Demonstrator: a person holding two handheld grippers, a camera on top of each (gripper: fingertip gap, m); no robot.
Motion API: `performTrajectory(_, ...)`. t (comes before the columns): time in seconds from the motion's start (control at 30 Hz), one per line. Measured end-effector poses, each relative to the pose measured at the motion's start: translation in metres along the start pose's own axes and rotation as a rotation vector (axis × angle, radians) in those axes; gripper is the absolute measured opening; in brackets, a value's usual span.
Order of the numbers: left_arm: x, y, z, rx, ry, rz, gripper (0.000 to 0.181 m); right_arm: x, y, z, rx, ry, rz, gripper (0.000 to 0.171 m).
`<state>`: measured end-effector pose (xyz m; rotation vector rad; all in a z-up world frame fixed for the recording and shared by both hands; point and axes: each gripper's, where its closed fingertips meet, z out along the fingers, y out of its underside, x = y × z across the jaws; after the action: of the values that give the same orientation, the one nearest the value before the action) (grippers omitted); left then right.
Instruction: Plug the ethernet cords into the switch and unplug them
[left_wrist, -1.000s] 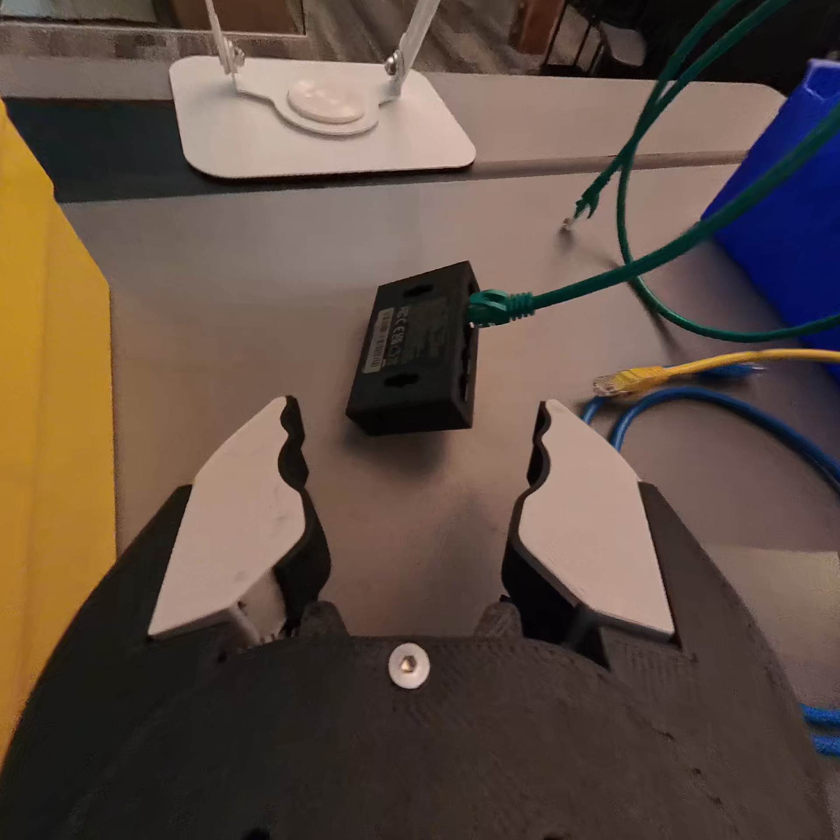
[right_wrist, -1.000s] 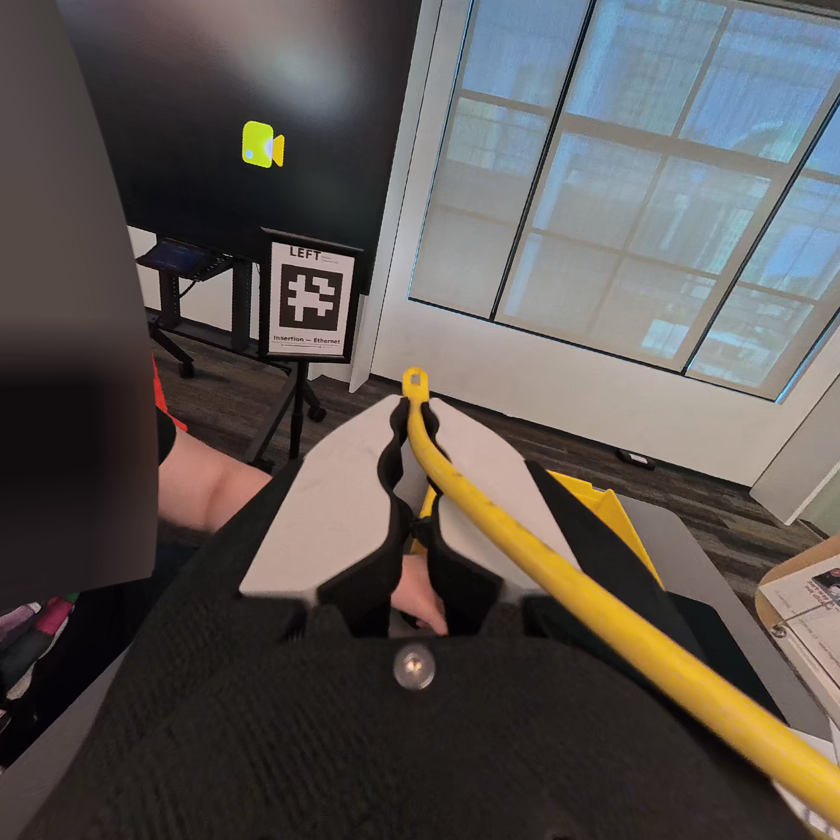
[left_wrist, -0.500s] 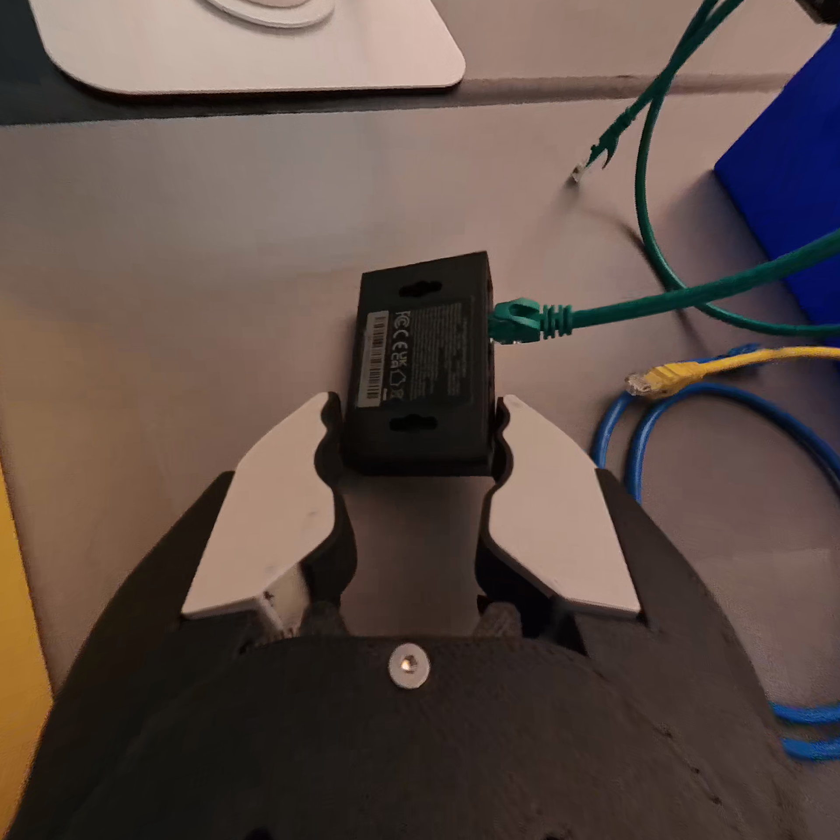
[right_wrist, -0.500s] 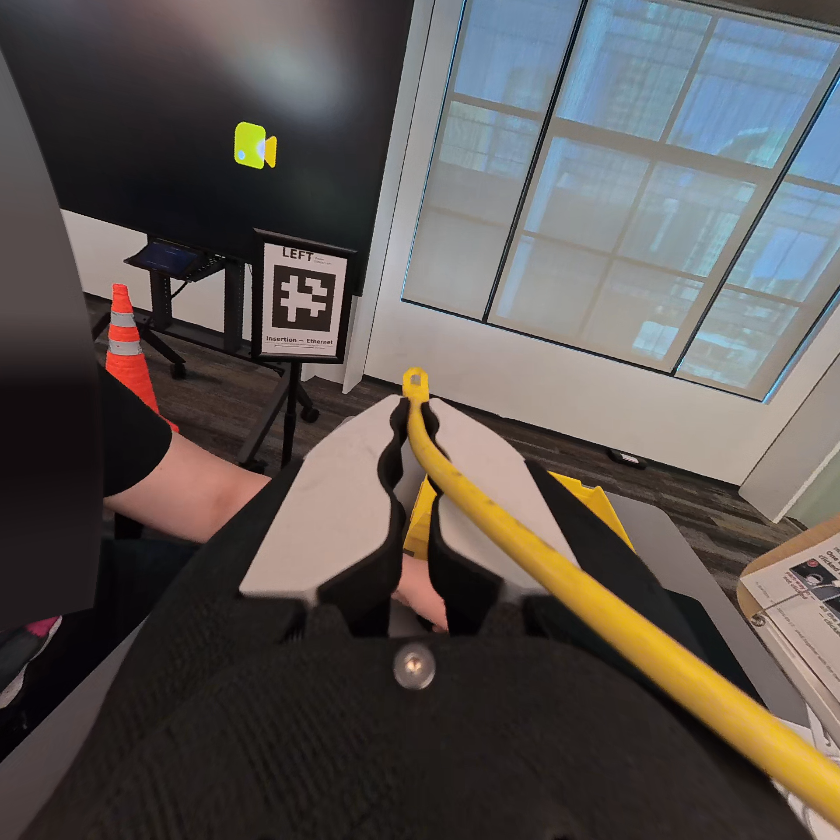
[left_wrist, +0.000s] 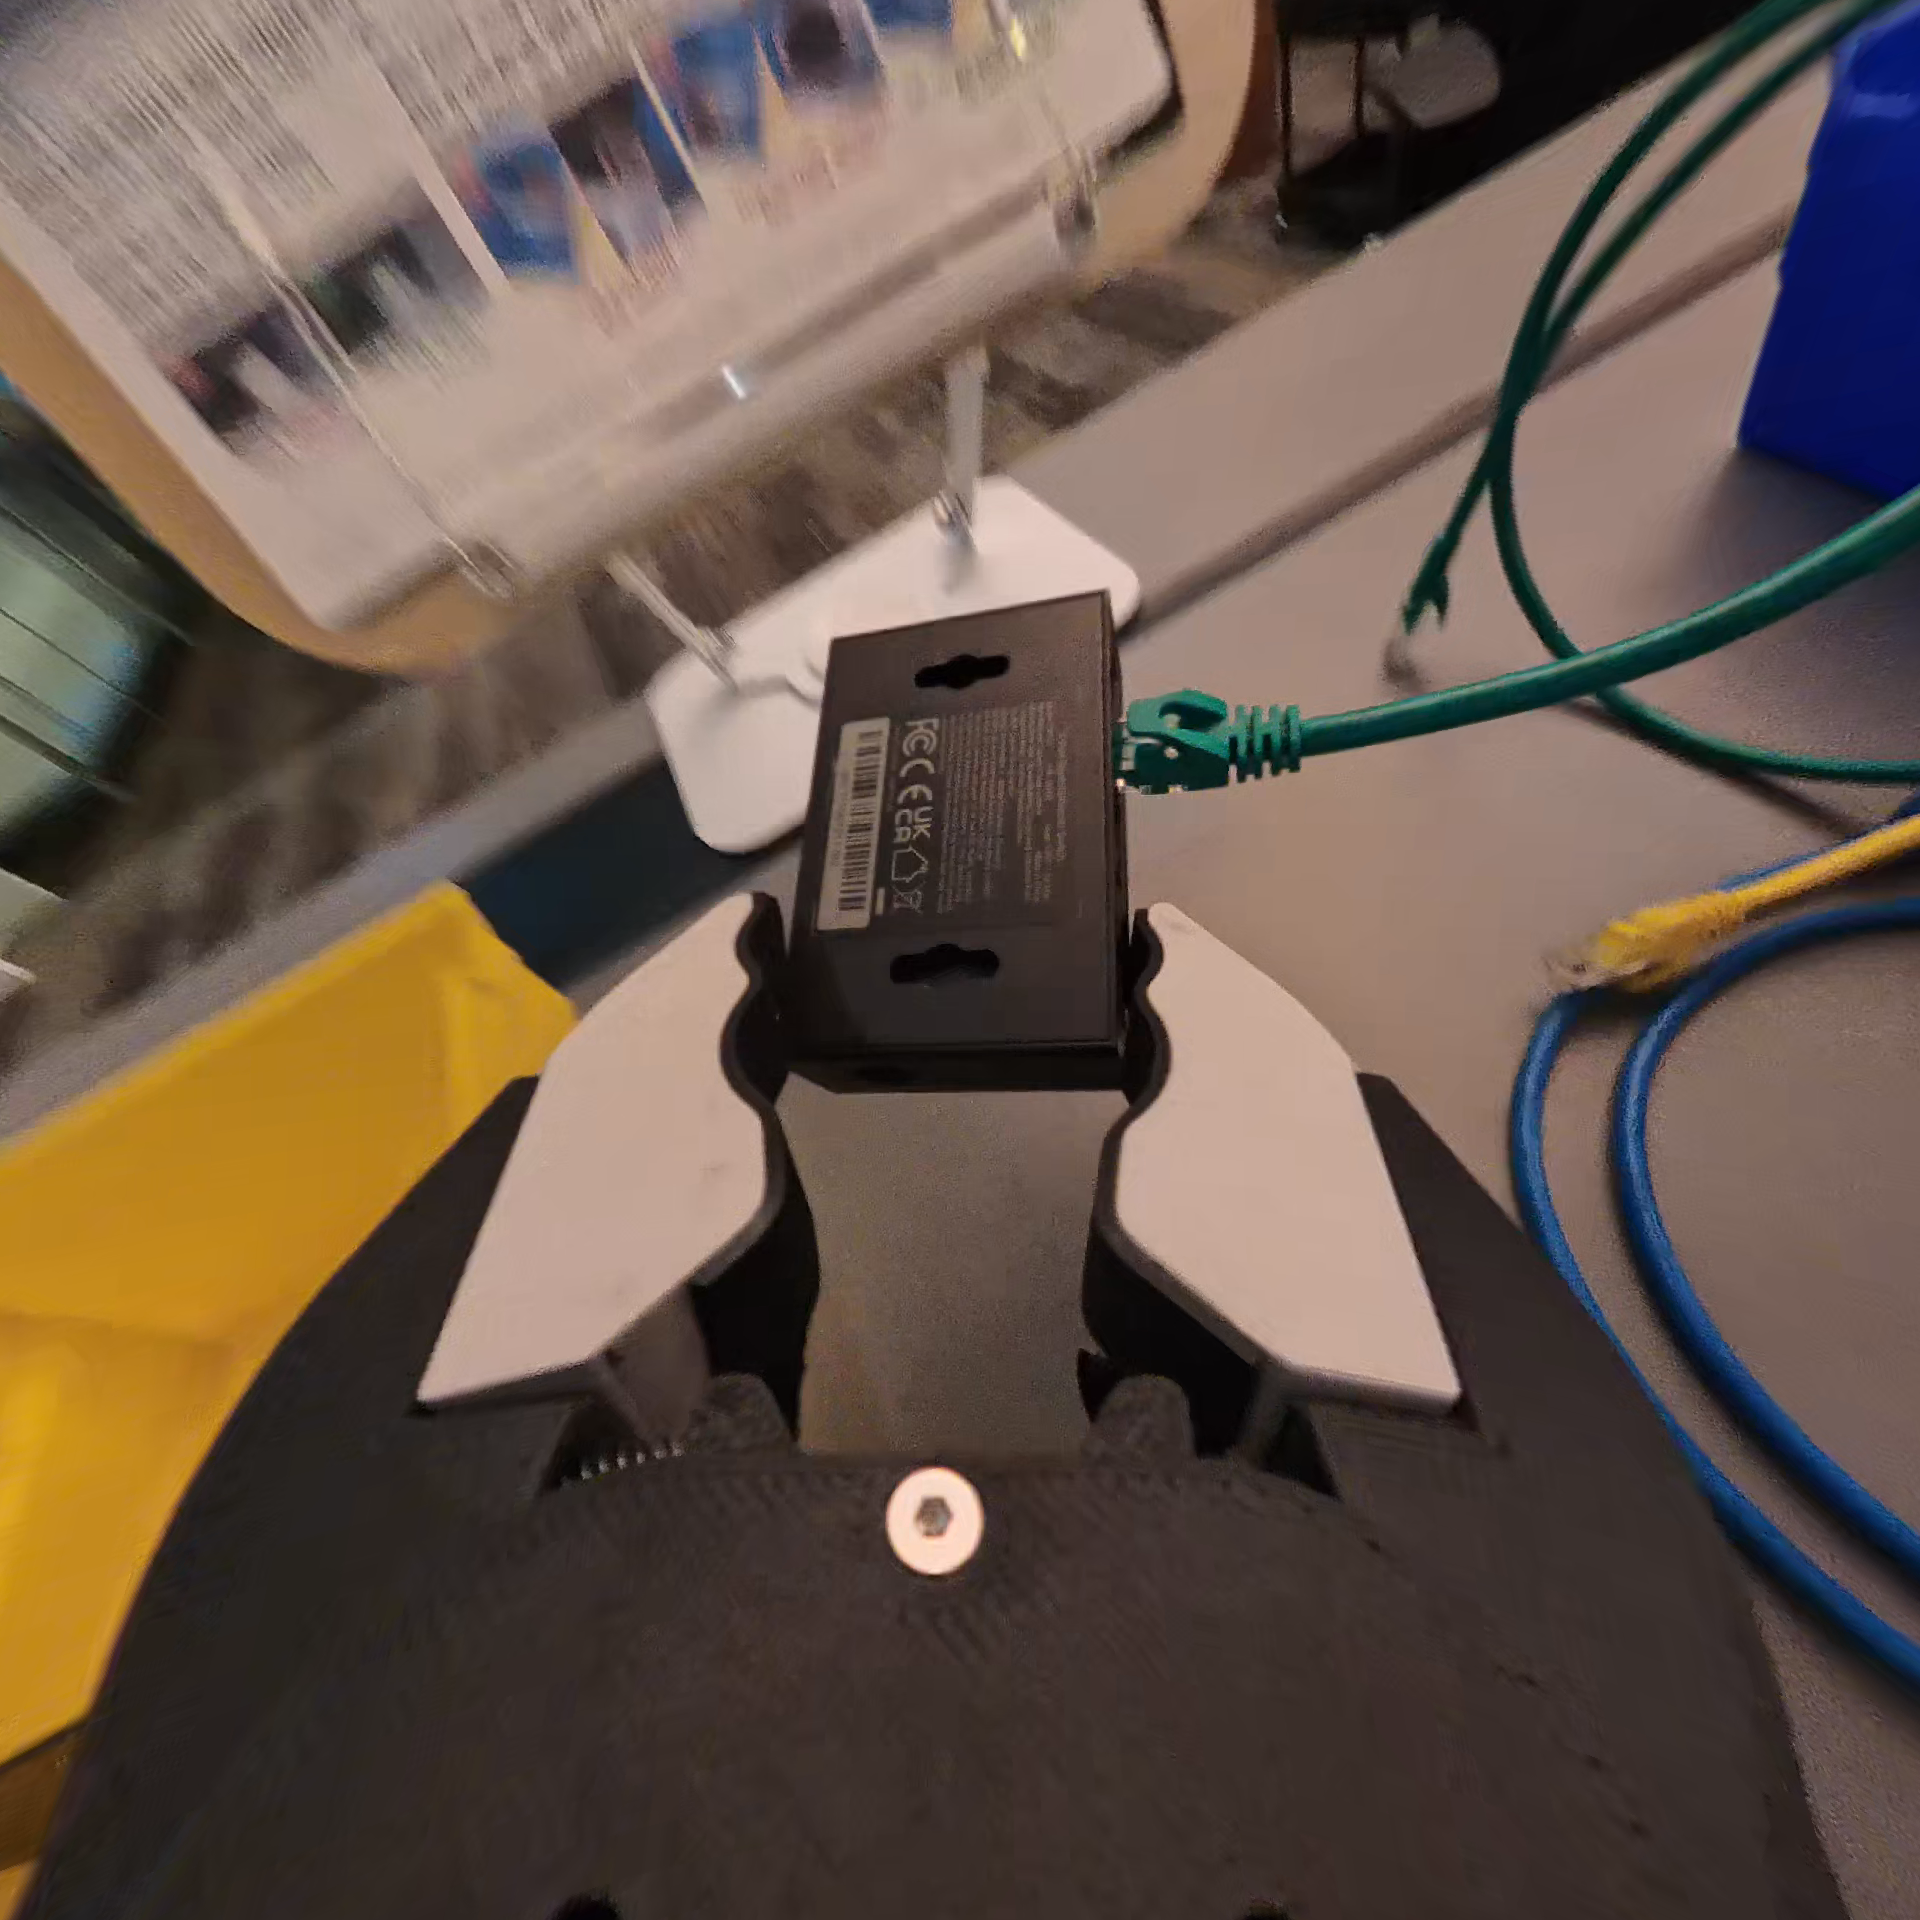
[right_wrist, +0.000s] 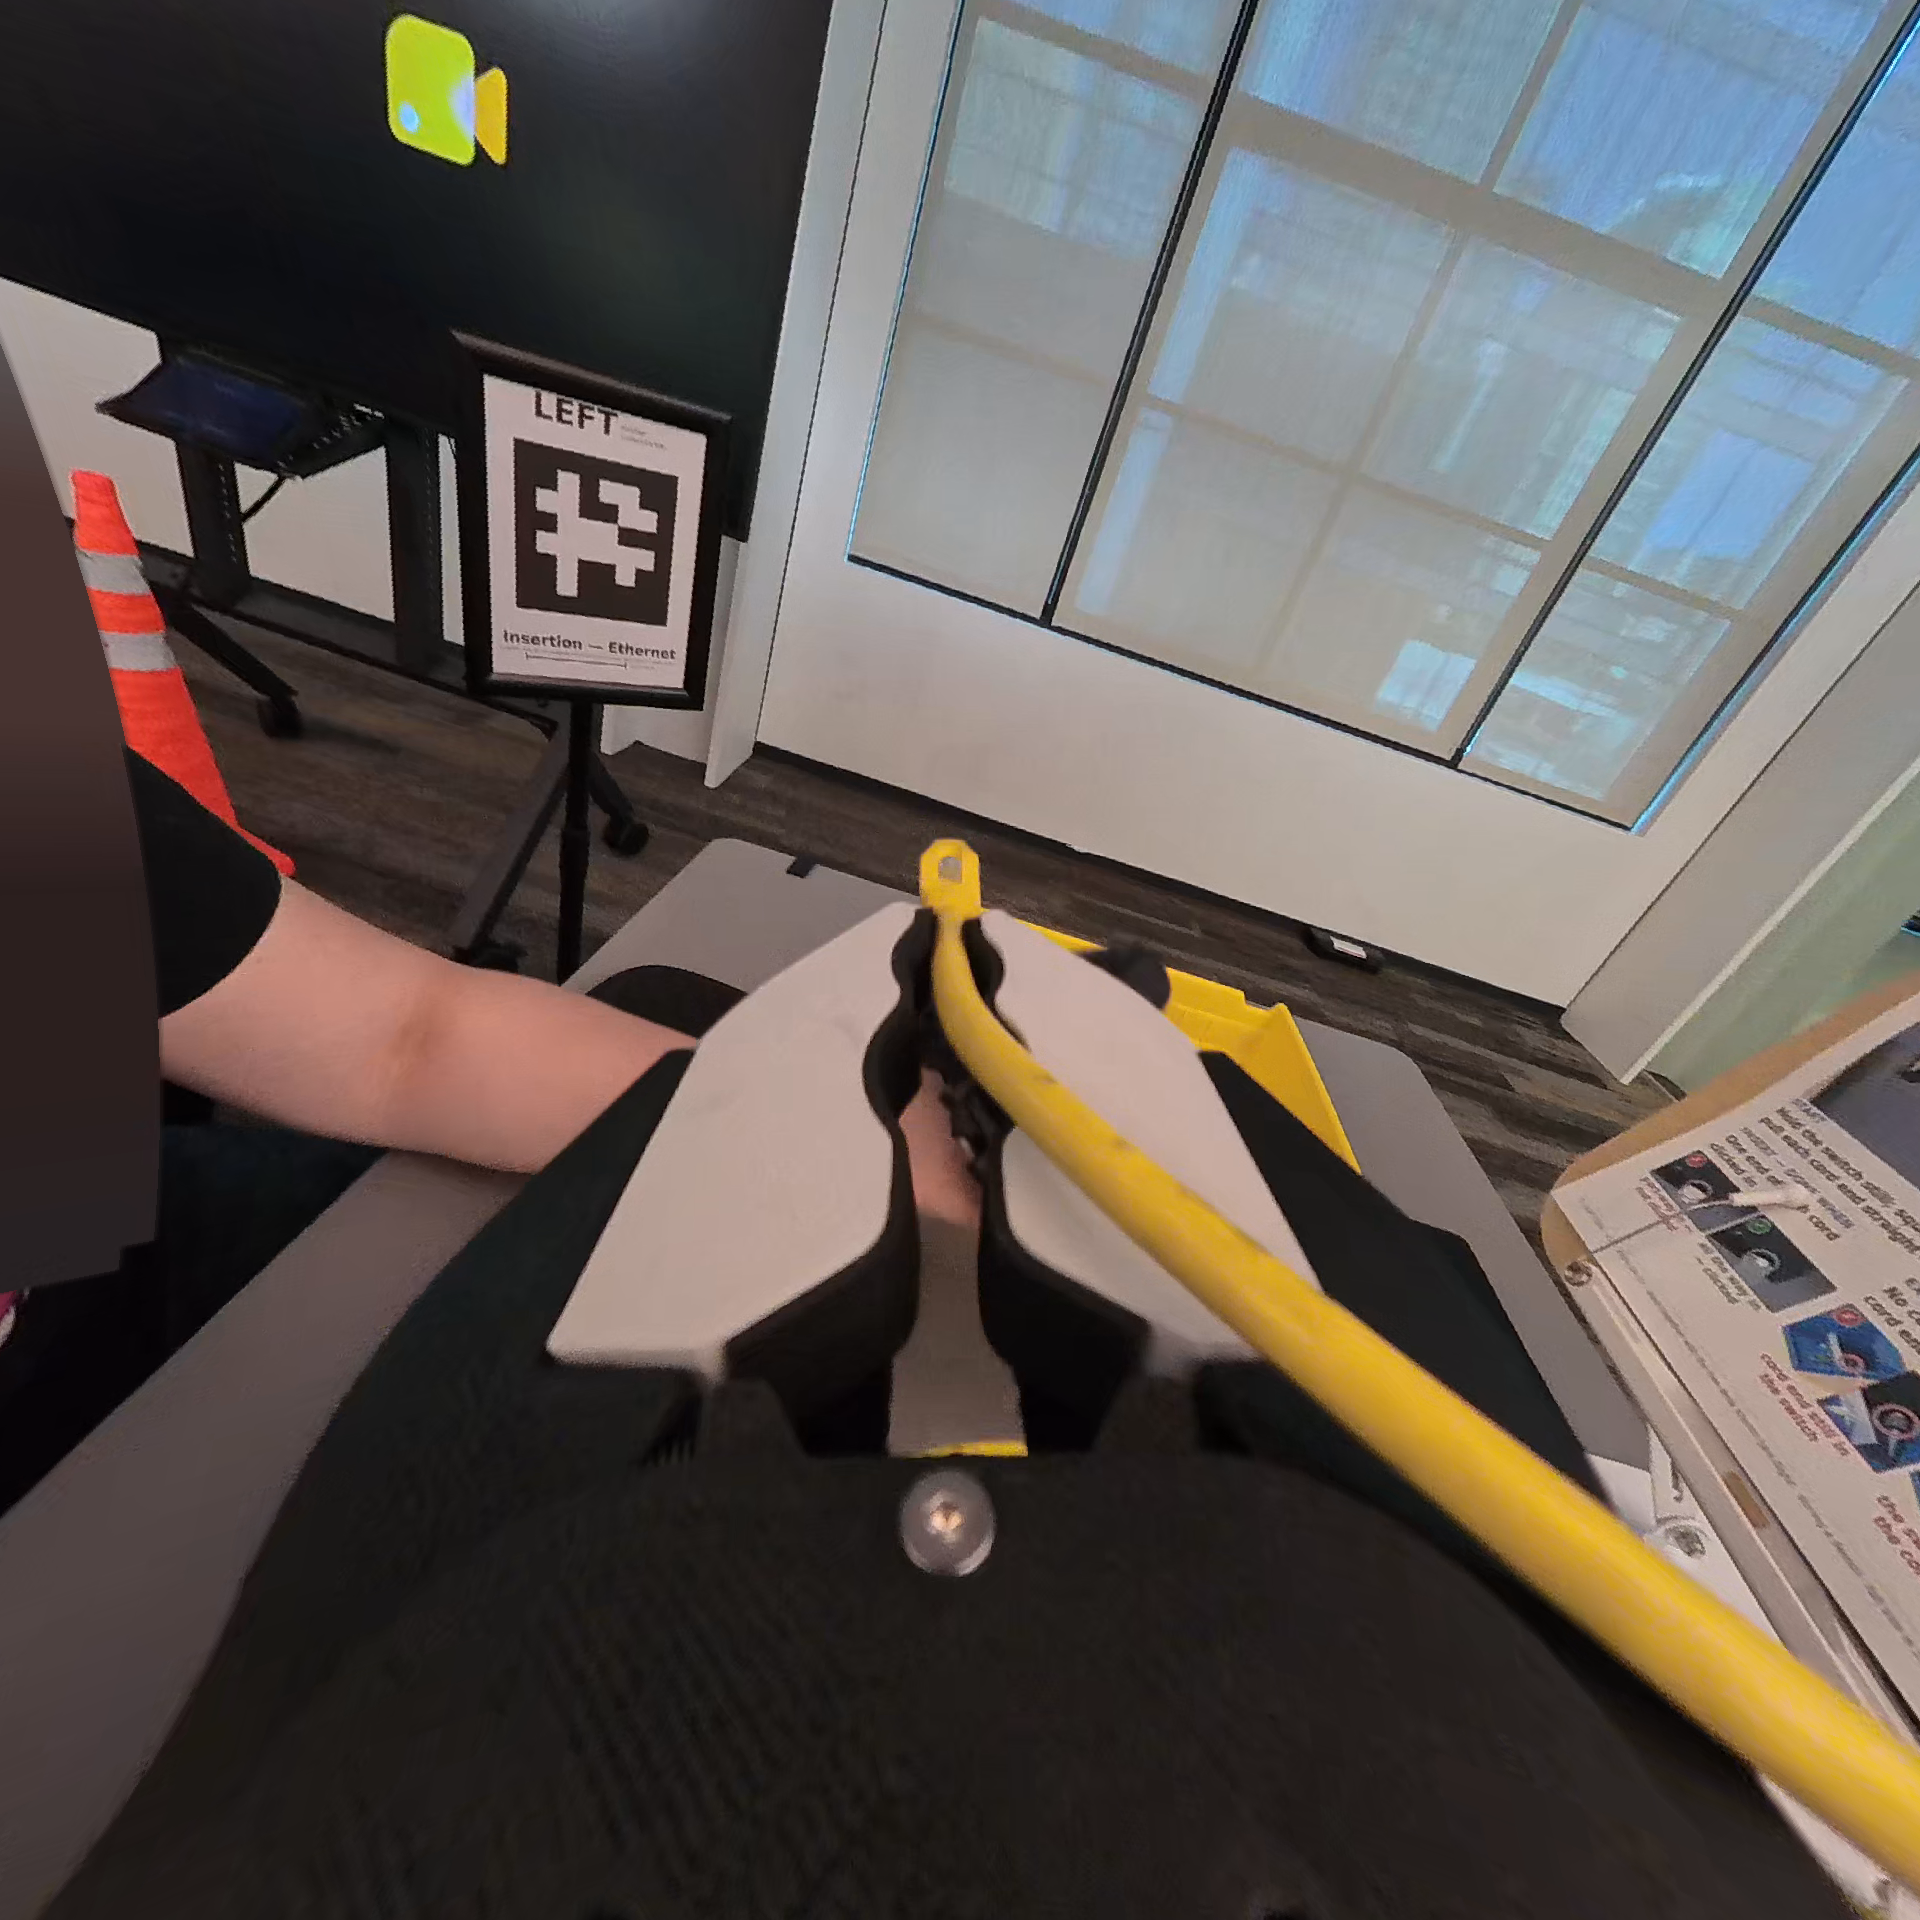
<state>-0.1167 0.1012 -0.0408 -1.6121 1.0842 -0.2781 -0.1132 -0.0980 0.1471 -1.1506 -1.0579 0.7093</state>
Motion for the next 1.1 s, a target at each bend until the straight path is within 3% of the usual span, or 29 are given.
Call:
performTrajectory(0.17,-0.047,-0.067,-0.052,0.169,-0.200,0.118,0.062,-0.018,0.003,0.011,0.003,-0.082,-0.064,0.006)
performTrajectory(0.3,-0.080,-0.098,-0.092,0.280,-0.277,0.107,0.061,-0.044,0.026,0.039,-0.100,-0.192,-0.117,0.006)
performTrajectory(0.37,-0.080,-0.112,-0.116,0.398,-0.255,0.119,0.000,-0.047,0.044,0.057,-0.151,-0.198,-0.112,0.006)
performTrajectory(0.43,-0.092,-0.119,-0.136,0.454,-0.294,0.097,0.000,-0.048,0.057,0.071,-0.155,-0.218,-0.064,0.006)
performTrajectory(0.63,-0.098,-0.090,-0.131,0.257,-0.108,-0.039,0.000,-0.033,0.082,0.075,-0.197,-0.190,0.003,0.006)
performTrajectory(0.8,-0.131,-0.074,-0.148,0.269,-0.131,-0.150,0.001,-0.026,0.070,0.062,-0.173,-0.156,-0.016,0.006)
performTrajectory(0.9,-0.150,-0.047,-0.146,0.179,-0.147,-0.188,0.020,-0.023,0.069,0.059,-0.170,-0.148,-0.021,0.006)
performTrajectory(1.0,-0.156,-0.004,-0.128,0.009,-0.109,-0.194,0.054,-0.022,0.067,0.056,-0.169,-0.140,-0.036,0.006)
performTrajectory(1.1,-0.149,0.028,-0.100,-0.132,-0.040,0.014,0.046,-0.020,0.063,0.050,-0.165,-0.133,-0.055,0.006)
